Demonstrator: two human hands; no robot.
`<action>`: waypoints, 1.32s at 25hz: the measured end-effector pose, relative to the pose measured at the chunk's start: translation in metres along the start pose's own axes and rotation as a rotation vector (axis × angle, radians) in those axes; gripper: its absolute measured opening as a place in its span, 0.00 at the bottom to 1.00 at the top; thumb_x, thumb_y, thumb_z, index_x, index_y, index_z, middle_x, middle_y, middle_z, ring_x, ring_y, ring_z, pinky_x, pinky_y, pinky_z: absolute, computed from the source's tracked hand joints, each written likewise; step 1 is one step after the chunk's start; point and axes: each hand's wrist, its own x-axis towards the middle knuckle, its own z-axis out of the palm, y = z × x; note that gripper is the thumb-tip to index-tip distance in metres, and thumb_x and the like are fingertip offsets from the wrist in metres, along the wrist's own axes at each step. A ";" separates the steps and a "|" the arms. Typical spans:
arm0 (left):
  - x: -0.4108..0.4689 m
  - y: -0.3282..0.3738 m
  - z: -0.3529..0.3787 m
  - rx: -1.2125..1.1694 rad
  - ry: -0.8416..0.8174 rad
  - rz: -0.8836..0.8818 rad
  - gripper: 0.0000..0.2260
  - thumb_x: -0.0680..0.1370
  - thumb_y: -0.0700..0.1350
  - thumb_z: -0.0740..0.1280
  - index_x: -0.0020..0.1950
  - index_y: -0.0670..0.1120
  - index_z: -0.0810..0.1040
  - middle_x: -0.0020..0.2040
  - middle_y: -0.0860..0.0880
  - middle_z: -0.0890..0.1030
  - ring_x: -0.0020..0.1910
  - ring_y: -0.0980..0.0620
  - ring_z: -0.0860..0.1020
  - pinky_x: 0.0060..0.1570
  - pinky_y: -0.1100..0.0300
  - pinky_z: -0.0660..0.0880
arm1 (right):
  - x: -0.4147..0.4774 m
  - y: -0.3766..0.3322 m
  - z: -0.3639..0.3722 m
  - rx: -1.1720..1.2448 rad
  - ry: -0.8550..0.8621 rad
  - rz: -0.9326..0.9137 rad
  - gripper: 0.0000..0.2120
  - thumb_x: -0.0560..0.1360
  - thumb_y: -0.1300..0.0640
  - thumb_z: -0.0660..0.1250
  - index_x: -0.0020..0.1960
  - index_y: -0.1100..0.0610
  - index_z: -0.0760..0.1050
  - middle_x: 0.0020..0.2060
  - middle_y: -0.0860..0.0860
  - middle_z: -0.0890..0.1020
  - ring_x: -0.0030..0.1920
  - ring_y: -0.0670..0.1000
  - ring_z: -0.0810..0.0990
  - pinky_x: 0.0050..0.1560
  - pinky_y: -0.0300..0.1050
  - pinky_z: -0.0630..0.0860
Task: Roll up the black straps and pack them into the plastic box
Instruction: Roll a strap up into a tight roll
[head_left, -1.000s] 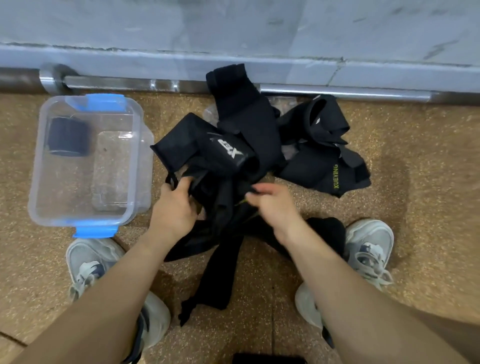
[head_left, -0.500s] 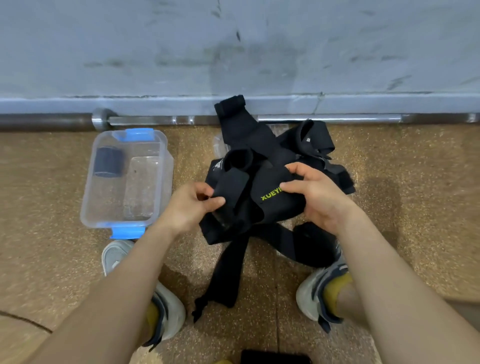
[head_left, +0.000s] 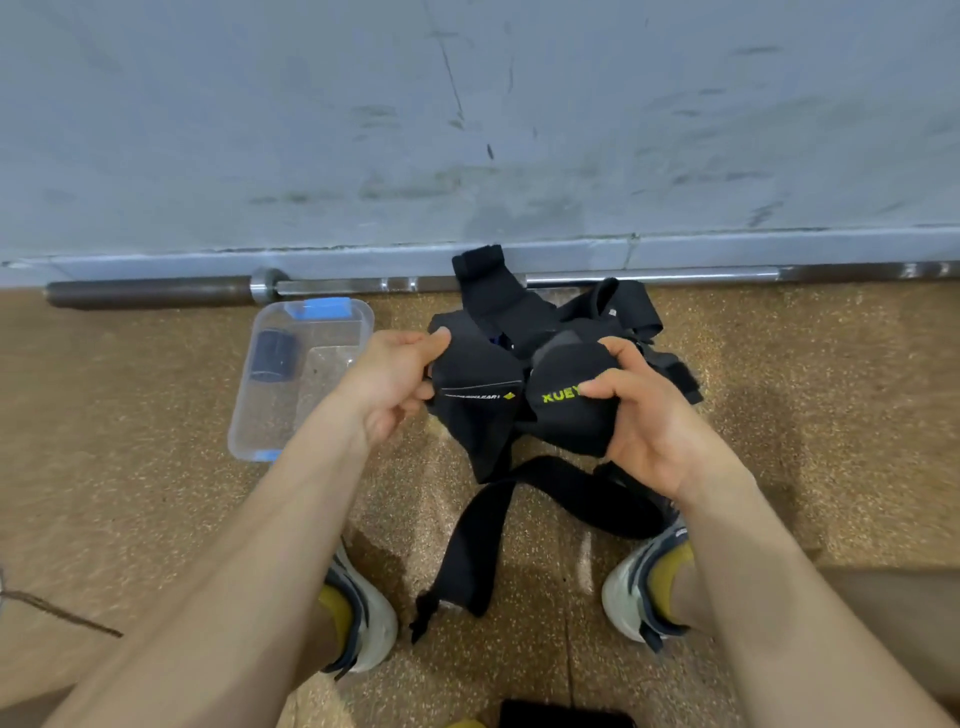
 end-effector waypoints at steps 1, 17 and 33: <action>0.000 0.003 -0.003 -0.039 -0.028 -0.077 0.11 0.82 0.47 0.64 0.40 0.45 0.74 0.28 0.51 0.67 0.18 0.59 0.59 0.17 0.67 0.53 | -0.007 -0.003 0.001 0.000 -0.049 -0.006 0.18 0.69 0.68 0.69 0.52 0.50 0.71 0.46 0.53 0.83 0.42 0.54 0.84 0.38 0.50 0.81; -0.057 -0.022 0.050 -0.019 -0.332 -0.080 0.22 0.80 0.60 0.59 0.56 0.44 0.81 0.52 0.42 0.85 0.52 0.44 0.84 0.53 0.51 0.78 | -0.021 0.014 0.022 -0.227 0.184 -0.225 0.23 0.62 0.63 0.69 0.53 0.44 0.74 0.55 0.57 0.80 0.51 0.58 0.80 0.52 0.57 0.79; -0.060 0.039 0.049 -0.291 -0.038 0.507 0.11 0.79 0.33 0.63 0.58 0.43 0.78 0.47 0.48 0.86 0.46 0.51 0.84 0.45 0.59 0.80 | 0.059 -0.037 0.003 -0.733 0.156 -0.109 0.08 0.83 0.46 0.54 0.61 0.44 0.67 0.33 0.56 0.81 0.22 0.48 0.71 0.23 0.38 0.66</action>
